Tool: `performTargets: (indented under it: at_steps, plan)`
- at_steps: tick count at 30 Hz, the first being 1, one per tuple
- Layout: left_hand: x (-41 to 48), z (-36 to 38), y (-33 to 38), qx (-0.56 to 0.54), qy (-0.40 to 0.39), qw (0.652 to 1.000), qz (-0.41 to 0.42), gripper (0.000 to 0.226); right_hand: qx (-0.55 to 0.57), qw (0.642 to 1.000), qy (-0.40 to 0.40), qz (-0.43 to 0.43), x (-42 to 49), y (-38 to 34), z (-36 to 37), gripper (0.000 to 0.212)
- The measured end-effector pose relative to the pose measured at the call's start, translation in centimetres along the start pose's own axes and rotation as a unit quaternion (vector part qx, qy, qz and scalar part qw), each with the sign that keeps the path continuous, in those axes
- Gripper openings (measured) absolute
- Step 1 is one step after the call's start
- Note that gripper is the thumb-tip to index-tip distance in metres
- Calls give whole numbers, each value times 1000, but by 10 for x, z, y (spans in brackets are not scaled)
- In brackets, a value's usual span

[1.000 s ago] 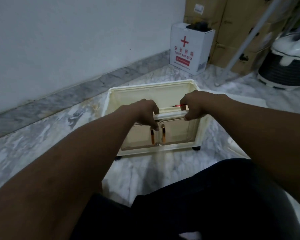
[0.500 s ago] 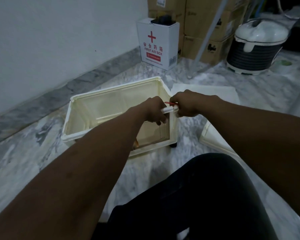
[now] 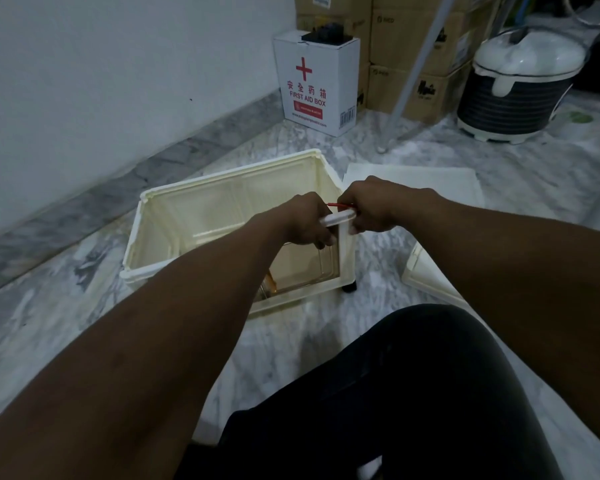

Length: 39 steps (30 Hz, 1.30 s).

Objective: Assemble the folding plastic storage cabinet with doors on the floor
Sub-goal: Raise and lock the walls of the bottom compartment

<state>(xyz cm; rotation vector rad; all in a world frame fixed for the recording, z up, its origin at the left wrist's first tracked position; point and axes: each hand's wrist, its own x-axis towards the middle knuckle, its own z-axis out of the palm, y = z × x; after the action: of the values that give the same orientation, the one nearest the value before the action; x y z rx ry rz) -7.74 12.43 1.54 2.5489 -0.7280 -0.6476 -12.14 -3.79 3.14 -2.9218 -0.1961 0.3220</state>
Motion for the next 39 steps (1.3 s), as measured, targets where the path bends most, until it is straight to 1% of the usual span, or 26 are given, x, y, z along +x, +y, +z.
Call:
performTargets:
  at_steps: [4,6,8,10,12,14,17,19,21,24,26,29,33,35,36,37,39]
  plan:
    - [-1,-5,-4,-22,-20,1000,-11,12,8,1000,15,-10,1,-1,4,17]
    - [-1,-7,-3,-55,-50,997,-27,17,9,1000,11,-4,1,-2,3,20]
    - [0,-10,0,-83,-103,989,-67,26,6,1000,-2,2,2,-4,0,25]
    - [5,-14,3,-96,-176,972,-123,37,8,1000,-10,2,3,-4,-1,33]
    - [10,-17,4,-107,-235,951,-170,42,5,1000,-18,-4,5,-4,-2,39]
    - [16,-19,3,-125,-269,935,-192,45,-6,999,-34,-6,8,-3,-2,37]
    - [23,-18,5,-150,-312,916,-203,45,-18,997,-76,-2,13,-3,1,33]
    - [25,-17,4,-160,-323,909,-211,46,-25,995,-98,2,17,-4,2,31]
    - [26,-16,1,-166,-320,907,-216,42,-27,993,-111,5,21,-5,2,29]
    - [23,-14,1,-167,-296,915,-219,34,-38,993,-112,2,23,-7,1,30]
    - [20,-13,3,-167,-288,918,-217,35,-31,993,-110,1,21,-6,2,33]
    - [20,-12,5,-169,-284,919,-213,32,-22,998,-67,-5,11,0,7,42]
    - [21,-10,4,-164,-273,925,-206,32,5,1000,-3,4,-17,11,10,71]
    - [22,-11,4,-161,-271,928,-199,35,11,999,27,20,-29,18,14,78]
    - [21,-12,5,-160,-273,928,-195,38,23,999,23,41,-34,21,18,78]
    - [21,-13,6,-162,-275,928,-191,42,32,997,-1,67,-37,24,24,78]
    - [21,-15,9,-164,-280,928,-185,53,48,991,-69,104,-39,31,43,77]
